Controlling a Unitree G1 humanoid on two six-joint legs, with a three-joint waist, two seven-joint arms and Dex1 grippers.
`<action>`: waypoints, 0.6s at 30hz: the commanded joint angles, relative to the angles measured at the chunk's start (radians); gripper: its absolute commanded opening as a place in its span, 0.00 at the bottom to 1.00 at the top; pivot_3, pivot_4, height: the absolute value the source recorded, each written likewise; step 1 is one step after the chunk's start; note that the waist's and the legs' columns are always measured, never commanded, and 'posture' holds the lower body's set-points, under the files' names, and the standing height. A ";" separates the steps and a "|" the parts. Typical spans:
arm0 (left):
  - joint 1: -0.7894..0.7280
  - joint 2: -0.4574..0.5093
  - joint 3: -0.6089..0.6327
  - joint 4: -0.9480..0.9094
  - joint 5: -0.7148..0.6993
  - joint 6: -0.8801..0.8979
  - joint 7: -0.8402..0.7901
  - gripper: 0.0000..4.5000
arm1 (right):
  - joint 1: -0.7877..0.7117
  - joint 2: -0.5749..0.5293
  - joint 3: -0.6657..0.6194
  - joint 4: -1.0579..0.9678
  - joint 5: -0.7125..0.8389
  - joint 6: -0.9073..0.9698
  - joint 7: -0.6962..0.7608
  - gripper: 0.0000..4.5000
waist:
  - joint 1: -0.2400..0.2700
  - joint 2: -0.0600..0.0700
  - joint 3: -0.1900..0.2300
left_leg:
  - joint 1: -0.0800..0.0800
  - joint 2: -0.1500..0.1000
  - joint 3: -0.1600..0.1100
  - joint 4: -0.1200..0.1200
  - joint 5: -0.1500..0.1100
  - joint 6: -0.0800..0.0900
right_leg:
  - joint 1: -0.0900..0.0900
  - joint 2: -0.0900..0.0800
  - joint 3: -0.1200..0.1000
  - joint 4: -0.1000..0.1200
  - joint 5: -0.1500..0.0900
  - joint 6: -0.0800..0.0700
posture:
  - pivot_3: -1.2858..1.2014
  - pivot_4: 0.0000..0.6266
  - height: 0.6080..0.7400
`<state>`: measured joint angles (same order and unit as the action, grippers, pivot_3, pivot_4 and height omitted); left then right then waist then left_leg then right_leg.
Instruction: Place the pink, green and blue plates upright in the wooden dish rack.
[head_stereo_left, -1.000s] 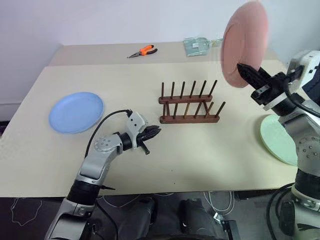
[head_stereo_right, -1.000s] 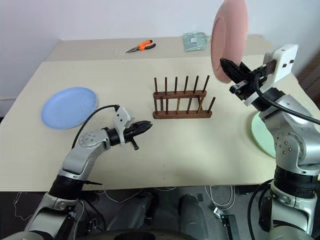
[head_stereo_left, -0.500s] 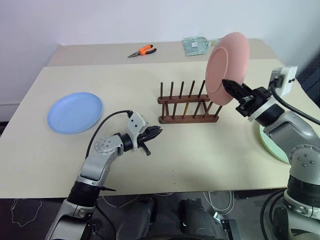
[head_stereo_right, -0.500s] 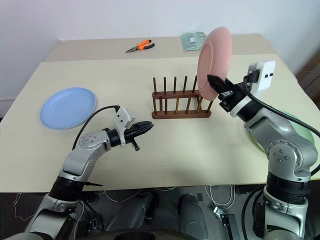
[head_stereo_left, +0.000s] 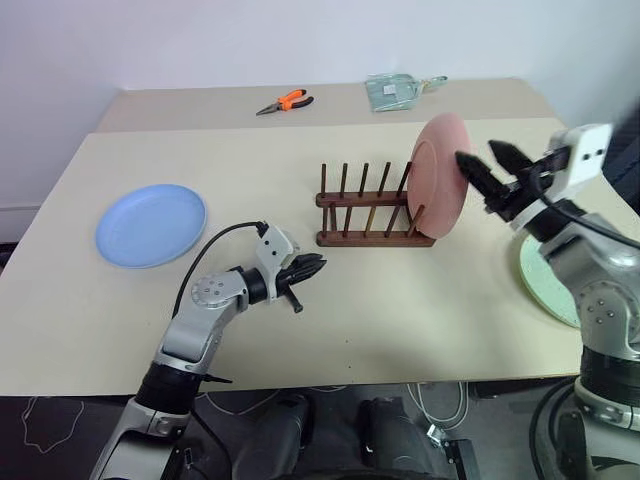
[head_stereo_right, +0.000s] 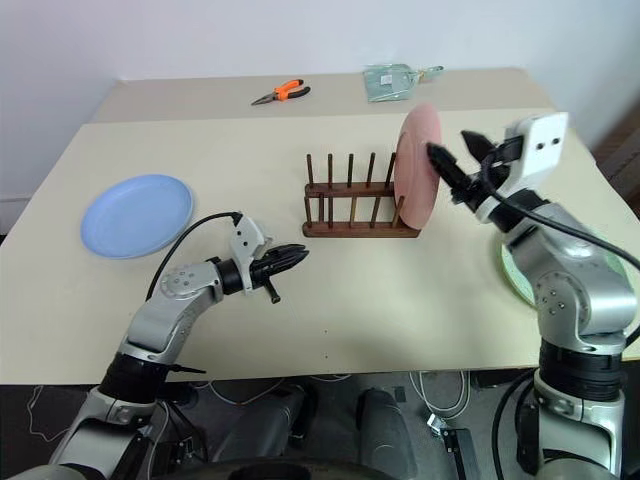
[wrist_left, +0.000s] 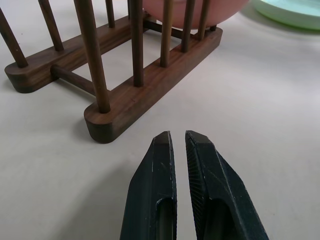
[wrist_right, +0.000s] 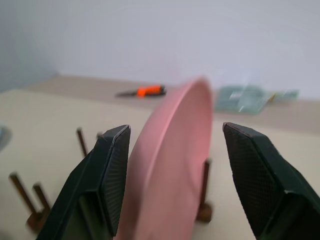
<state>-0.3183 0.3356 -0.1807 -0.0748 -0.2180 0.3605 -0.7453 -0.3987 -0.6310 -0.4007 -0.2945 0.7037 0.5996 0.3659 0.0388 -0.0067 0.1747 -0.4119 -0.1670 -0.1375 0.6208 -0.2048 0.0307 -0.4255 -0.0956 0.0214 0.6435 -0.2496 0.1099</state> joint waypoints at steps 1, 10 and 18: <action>-0.002 0.005 0.003 -0.022 -0.004 -0.020 -0.007 0.09 | 0.029 -0.077 -0.177 0.043 0.046 -0.018 0.054 0.69 | 0.006 0.000 0.000 | 0.000 0.000 0.000 0.000 0.000 0.000 | 0.000 0.000 0.000 0.000 0.000 0.000 | 0.52 0.24 0.91; -0.029 0.004 -0.031 0.003 -0.001 -0.029 -0.048 0.09 | 0.424 -0.231 0.032 0.065 -0.340 -0.091 0.112 0.99 | -0.003 0.002 -0.001 | -0.001 0.000 0.001 0.000 0.000 0.001 | 0.000 0.000 0.000 -0.001 0.000 0.000 | 0.52 0.24 0.91; -0.043 0.000 -0.054 0.026 0.017 -0.045 -0.066 0.09 | 0.452 -0.189 0.126 0.189 -0.528 -0.105 0.016 0.88 | 0.000 0.001 -0.001 | -0.001 0.000 0.002 0.001 0.000 0.000 | 0.000 -0.001 0.000 -0.001 -0.002 -0.003 | 0.52 0.24 0.91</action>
<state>-0.3492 0.3348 -0.2242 -0.0384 -0.2053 0.3377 -0.8044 0.0656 -0.8246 -0.2749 -0.1295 0.2179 0.5082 0.4154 0.0383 -0.0053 0.1738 -0.4125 -0.1666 -0.1358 0.6220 -0.2052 0.0312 -0.4254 -0.0965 0.0210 0.6426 -0.2511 0.1073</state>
